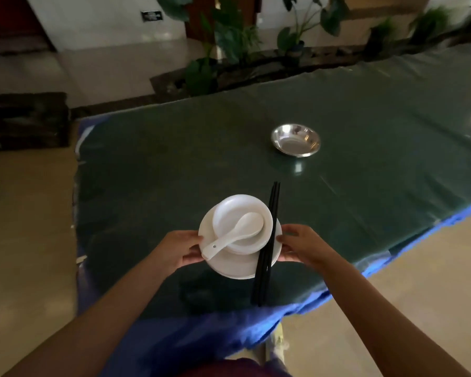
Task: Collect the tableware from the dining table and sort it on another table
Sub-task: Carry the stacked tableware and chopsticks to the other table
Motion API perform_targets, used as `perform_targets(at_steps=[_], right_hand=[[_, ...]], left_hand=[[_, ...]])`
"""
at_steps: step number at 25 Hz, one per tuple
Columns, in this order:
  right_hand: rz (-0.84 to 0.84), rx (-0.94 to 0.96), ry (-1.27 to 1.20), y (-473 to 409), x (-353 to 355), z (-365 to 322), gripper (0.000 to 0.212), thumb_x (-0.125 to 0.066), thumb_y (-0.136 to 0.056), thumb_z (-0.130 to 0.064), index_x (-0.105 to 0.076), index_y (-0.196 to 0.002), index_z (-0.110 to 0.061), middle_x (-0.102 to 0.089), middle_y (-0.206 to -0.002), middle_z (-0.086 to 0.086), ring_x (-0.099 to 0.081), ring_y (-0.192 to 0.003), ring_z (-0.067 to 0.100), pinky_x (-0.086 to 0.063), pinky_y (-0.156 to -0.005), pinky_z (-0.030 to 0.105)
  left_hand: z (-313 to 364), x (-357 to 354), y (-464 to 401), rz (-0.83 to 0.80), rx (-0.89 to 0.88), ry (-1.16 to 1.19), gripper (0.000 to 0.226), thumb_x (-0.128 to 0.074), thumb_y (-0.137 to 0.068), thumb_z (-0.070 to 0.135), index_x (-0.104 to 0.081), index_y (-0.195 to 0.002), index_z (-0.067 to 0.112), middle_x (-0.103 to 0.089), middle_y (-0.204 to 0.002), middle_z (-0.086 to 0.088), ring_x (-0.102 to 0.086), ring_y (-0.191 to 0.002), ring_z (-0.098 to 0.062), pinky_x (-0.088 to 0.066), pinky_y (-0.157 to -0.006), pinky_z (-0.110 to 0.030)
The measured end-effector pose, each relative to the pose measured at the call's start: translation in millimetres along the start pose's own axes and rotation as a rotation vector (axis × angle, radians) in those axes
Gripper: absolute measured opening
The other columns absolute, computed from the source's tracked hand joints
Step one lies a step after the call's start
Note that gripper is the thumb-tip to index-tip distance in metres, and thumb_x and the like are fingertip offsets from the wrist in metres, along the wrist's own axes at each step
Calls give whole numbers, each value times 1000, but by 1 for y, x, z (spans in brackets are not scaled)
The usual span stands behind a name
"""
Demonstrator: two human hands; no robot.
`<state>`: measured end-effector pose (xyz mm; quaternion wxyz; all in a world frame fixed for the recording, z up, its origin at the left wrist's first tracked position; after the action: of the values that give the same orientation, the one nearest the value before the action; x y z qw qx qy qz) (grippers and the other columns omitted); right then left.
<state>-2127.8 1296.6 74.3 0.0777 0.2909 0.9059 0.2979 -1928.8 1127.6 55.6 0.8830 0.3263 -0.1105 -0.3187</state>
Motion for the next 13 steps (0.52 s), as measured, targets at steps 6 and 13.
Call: perform_targets(at_steps=[6,13], right_hand=[[-198,-43,146,-84,23,-11,27,-47,-89,3,-58,-113,-2,-65,-104,26,-66,-86,32,-59,-68,34],[-299,-139,231,-157,23,-1,25,-54,-86,-1,-58,-111,-7,-68,-100,19,-68,-81,25,-59,-61,28]], left_hand=[[-15,-19,-42,144,58,97,27,-62,-85,8,-61,-112,6,-70,-100,-8,-70,-82,-16,-57,-57,-24],[-39,-29,-86,248,133,132,29,-58,-88,5,-60,-117,2,-70,-98,-10,-68,-85,-21,-54,-75,-34]])
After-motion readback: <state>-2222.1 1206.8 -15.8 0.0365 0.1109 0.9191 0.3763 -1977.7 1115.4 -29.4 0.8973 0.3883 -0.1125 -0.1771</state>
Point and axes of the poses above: each hand's wrist, its own y-axis away from the middle knuckle, its own x-axis out of the back of the hand, z = x × y, the point moved 9 cm from there along -y, towards the middle knuckle
